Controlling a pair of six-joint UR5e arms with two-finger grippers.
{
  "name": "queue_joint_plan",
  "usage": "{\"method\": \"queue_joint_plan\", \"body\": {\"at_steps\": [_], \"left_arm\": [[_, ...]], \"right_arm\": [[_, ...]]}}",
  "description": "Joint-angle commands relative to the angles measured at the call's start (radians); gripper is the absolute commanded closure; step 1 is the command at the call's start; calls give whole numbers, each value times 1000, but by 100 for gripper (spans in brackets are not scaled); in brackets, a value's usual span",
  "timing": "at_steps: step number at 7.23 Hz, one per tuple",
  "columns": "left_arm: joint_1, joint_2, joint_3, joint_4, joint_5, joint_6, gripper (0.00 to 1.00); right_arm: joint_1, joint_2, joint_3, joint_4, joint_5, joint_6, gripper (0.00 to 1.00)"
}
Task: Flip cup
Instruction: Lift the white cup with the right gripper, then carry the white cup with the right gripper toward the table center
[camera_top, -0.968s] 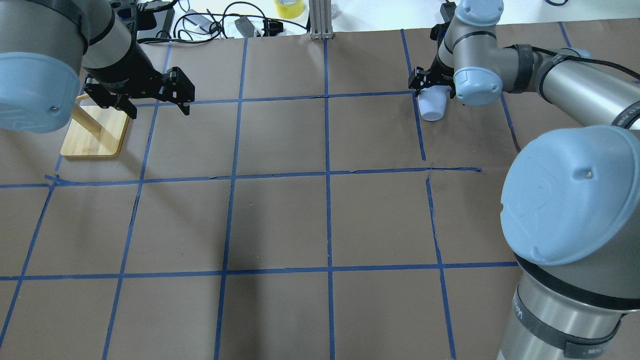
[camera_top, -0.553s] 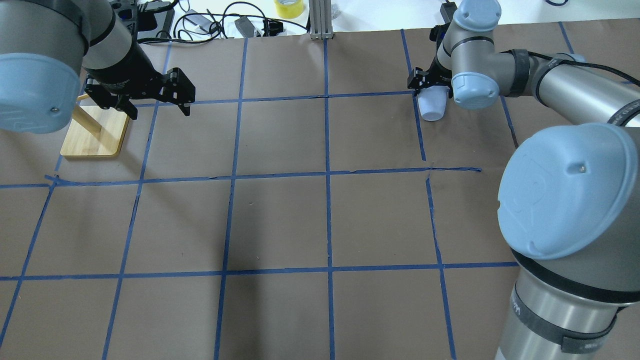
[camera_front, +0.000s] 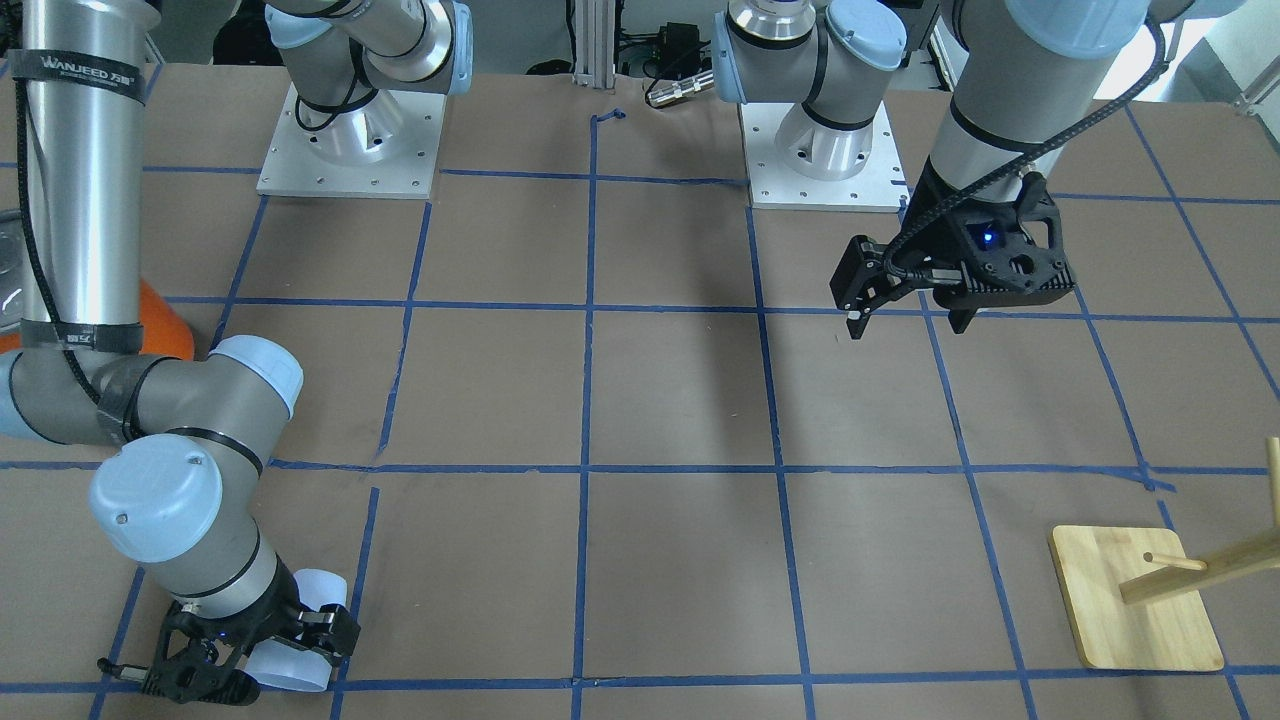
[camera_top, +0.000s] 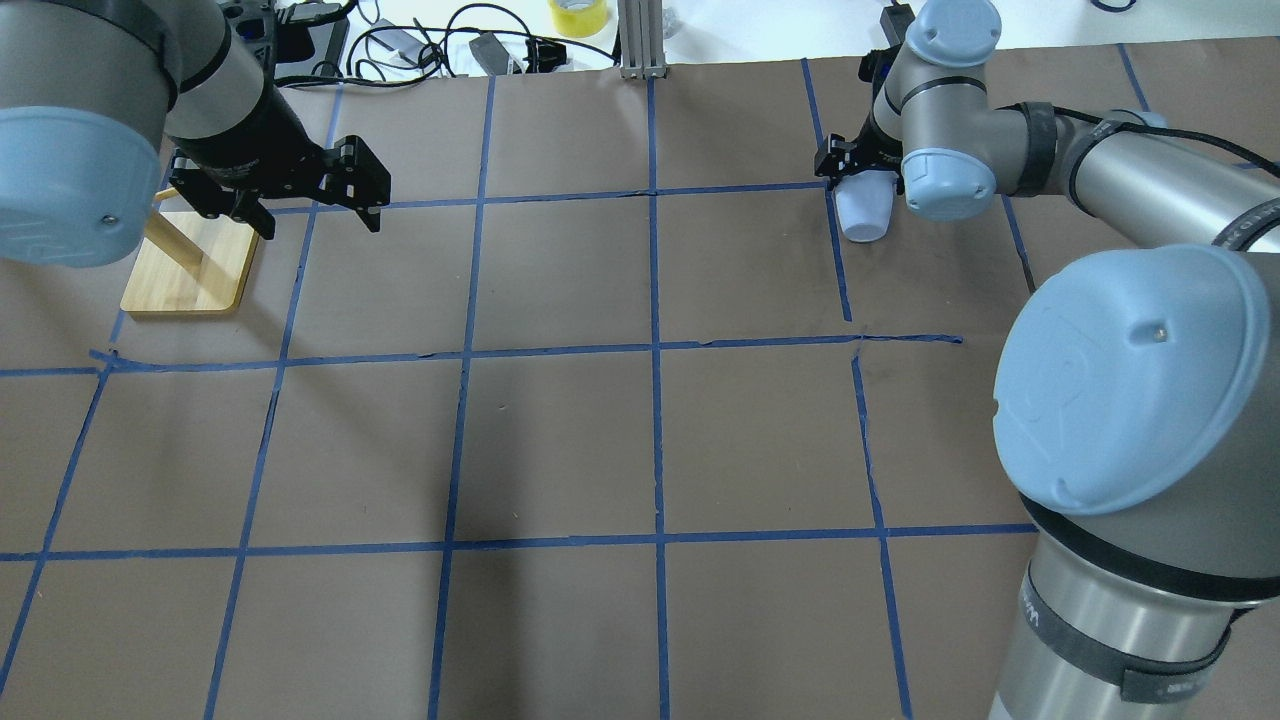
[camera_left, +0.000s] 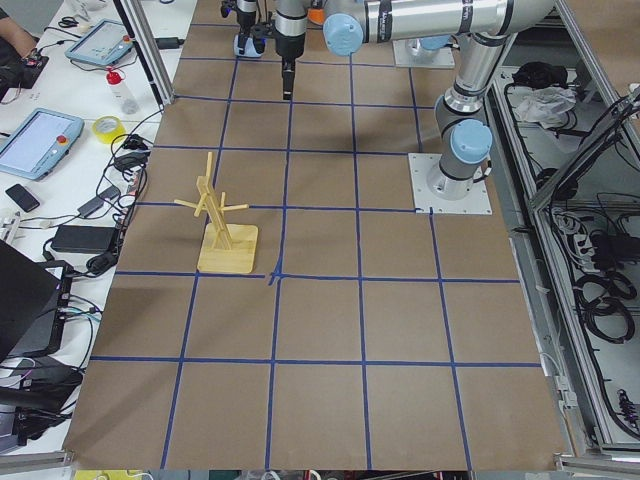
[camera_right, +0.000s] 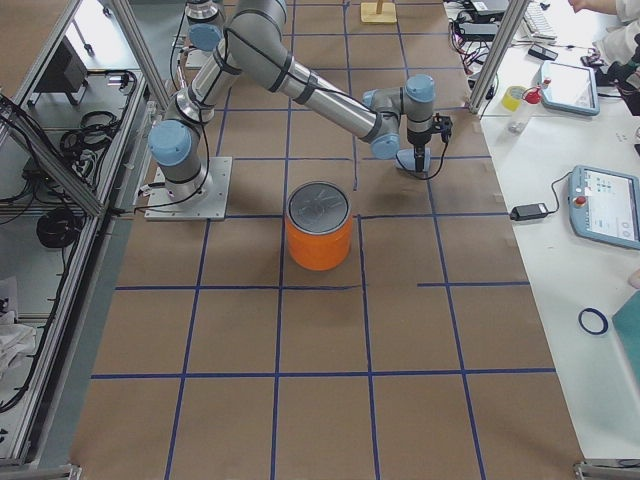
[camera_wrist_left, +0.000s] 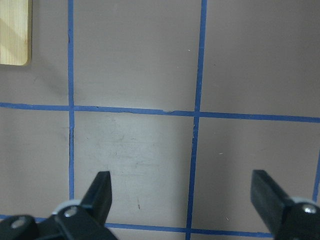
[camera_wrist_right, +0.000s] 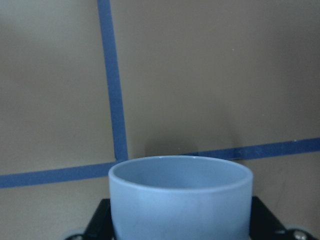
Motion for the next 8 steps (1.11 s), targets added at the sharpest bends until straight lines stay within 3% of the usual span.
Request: {"method": "queue_joint_plan", "body": {"at_steps": [1,3,5,6,8], "left_arm": [[0,0,0,0,1,1,0],[0,2,-2,0,1,1,0],[-1,13,3,-3,-8,1,0],[-1,23,6,-17,-7,1,0],[-1,43,3,-27,-8,2,0]], "right_arm": [[0,-2,-1,3,-1,2,58],[11,-31,-4,3,-1,-80,79],[98,-124,-1,76,22,-361,76],[165,-138,-1,142,31,-439,76],[302,-134,2,144,58,-587,72]]}}
